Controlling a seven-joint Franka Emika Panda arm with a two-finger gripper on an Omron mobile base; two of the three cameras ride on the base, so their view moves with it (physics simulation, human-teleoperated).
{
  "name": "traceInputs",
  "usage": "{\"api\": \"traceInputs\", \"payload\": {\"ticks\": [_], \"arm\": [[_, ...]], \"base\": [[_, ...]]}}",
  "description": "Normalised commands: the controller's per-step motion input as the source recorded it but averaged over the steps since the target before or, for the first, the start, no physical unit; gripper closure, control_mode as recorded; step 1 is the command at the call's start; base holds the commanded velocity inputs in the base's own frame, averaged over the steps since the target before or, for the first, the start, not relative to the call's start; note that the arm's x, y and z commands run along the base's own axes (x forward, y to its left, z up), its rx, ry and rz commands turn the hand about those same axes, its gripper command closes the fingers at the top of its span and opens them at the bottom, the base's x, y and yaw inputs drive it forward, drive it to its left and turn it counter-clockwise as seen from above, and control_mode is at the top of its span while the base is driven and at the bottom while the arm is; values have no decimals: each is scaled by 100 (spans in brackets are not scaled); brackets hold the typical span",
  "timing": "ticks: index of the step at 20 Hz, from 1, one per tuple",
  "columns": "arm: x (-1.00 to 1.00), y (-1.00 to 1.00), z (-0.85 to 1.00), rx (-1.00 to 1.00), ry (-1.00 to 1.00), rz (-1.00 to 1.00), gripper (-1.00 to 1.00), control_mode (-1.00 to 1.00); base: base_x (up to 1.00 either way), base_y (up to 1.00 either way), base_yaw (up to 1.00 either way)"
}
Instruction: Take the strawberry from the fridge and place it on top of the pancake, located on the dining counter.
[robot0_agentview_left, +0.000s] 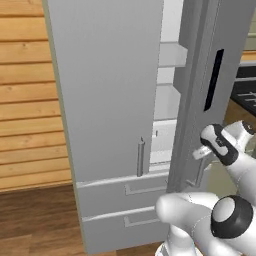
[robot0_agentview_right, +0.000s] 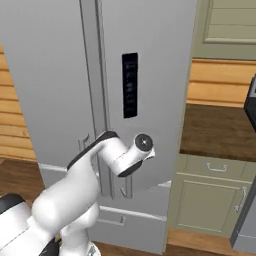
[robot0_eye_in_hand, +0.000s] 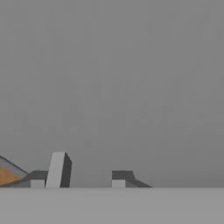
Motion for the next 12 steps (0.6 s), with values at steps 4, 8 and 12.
{"api": "traceInputs", "payload": {"ticks": [4,8,12], "arm": [[-68,-100,-34,21,-31,23,100,-100],[-36,-100,-29,32,-16,20,100,-100],[-1,-100,-22,20,-16,24,100,-100]], "base": [[0,0,0],[0,0,0],[0,0,0]]}}
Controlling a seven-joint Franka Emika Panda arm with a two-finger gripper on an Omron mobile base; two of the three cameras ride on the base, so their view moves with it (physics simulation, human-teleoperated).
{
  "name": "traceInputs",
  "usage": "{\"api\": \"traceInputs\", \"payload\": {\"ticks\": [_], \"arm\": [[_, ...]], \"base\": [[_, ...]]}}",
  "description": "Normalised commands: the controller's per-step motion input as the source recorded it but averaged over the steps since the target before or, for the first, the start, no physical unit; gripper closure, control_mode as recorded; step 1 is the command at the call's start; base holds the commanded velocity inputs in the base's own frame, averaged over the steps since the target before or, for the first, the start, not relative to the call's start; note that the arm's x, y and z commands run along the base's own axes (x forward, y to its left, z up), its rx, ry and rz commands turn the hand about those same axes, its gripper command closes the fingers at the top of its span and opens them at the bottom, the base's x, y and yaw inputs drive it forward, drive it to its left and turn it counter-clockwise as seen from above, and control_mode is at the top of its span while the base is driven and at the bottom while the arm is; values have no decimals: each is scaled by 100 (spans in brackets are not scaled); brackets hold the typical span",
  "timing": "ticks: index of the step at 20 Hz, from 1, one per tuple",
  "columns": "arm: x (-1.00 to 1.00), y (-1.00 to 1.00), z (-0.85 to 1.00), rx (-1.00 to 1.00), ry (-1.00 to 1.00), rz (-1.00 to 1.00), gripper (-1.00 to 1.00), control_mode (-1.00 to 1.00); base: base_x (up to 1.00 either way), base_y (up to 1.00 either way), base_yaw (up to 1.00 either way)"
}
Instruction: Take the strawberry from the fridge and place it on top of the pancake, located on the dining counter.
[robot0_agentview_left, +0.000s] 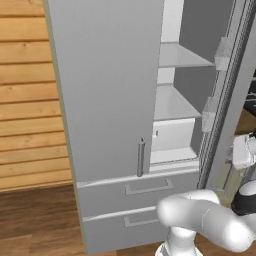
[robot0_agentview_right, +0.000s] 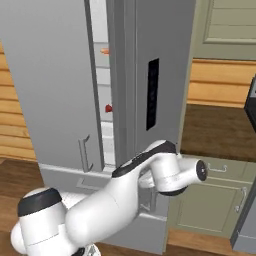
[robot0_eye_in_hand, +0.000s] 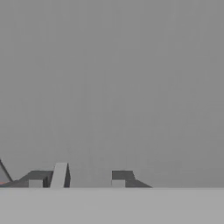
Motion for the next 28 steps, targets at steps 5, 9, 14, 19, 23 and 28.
{"api": "traceInputs", "payload": {"ticks": [5,9,14,19,23,28], "arm": [[-2,-100,-29,18,-24,20,100,-100],[-1,-100,-41,11,-33,2,100,-100],[0,-86,-35,1,-28,-17,100,-100],[-47,-20,-2,1,-20,-34,100,-100],[-39,0,6,0,-16,-36,100,-100],[-87,64,10,-8,-21,-23,100,-100]], "base": [[0,0,0],[0,0,0],[0,0,0],[0,0,0],[0,0,0],[0,0,0]]}}
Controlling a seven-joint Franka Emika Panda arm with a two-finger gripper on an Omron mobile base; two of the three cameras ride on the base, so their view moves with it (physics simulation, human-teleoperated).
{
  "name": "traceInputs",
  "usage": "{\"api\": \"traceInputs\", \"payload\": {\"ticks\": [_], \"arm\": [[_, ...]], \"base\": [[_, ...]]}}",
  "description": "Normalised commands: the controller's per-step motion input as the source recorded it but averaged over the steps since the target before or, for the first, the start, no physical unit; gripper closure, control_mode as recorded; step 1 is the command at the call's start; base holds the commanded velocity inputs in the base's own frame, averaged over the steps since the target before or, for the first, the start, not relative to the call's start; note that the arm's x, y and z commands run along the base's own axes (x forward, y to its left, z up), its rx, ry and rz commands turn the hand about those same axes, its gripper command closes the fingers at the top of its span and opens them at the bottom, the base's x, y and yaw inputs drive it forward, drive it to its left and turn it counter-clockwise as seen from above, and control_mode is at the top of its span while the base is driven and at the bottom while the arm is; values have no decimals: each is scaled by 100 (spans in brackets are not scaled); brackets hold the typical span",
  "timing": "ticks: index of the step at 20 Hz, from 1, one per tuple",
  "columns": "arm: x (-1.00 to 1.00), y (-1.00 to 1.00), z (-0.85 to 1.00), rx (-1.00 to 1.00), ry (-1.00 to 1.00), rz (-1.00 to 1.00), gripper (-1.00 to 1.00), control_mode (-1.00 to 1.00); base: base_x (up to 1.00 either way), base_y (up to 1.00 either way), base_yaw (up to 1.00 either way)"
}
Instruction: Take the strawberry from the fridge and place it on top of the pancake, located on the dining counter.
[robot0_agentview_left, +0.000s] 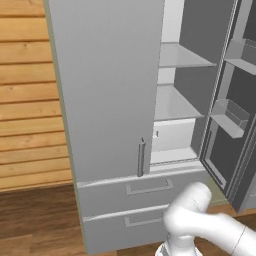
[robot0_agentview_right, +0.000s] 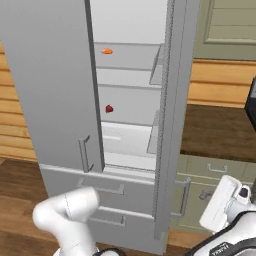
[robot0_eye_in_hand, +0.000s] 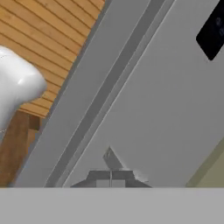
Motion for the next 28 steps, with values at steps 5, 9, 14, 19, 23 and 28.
{"api": "traceInputs", "payload": {"ticks": [5,9,14,19,23,28], "arm": [[-88,95,74,-5,-1,-19,100,-100],[-90,87,95,4,11,-15,100,-100],[-79,98,84,4,23,-16,100,-100],[-41,100,75,2,39,-16,100,-100],[-7,100,57,0,44,-19,100,-100],[5,100,26,-2,30,-33,100,-100]], "base": [[0,0,0],[0,0,0],[0,0,0],[0,0,0],[0,0,0],[0,0,0]]}}
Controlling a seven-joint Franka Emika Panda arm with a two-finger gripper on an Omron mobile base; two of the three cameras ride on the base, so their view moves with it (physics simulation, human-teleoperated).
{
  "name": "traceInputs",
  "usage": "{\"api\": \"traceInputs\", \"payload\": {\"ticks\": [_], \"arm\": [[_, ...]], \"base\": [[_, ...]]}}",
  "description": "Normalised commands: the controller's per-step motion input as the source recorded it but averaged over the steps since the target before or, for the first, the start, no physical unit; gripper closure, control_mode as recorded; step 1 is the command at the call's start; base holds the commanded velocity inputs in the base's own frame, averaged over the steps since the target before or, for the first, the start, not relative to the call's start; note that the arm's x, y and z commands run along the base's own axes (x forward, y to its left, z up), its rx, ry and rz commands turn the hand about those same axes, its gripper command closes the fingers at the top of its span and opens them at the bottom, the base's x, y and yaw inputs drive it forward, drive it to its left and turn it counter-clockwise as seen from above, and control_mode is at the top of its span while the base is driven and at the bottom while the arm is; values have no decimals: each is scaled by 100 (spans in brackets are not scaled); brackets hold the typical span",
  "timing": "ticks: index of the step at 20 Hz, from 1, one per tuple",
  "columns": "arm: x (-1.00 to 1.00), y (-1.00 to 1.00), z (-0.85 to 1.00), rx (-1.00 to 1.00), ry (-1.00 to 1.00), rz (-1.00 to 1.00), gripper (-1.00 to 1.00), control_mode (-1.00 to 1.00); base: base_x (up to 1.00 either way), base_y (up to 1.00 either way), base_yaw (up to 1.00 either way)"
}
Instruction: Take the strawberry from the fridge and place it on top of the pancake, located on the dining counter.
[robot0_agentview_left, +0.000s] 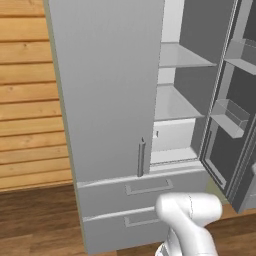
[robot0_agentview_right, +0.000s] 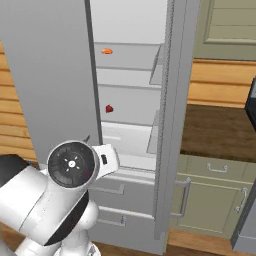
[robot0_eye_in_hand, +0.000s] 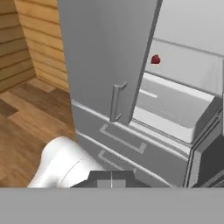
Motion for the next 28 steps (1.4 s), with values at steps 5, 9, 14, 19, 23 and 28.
{"api": "traceInputs", "payload": {"ticks": [5,9,14,19,23,28], "arm": [[13,82,29,-2,38,-44,100,-100],[3,51,39,7,38,-32,100,-100],[4,36,-1,16,6,-23,100,-100],[16,51,-25,10,-12,-26,-100,-100],[66,36,-4,0,4,-16,-100,-100],[76,5,-2,-3,16,-1,-100,-100]], "base": [[0,0,0],[0,0,0],[0,0,0],[0,0,0],[0,0,0],[0,0,0]]}}
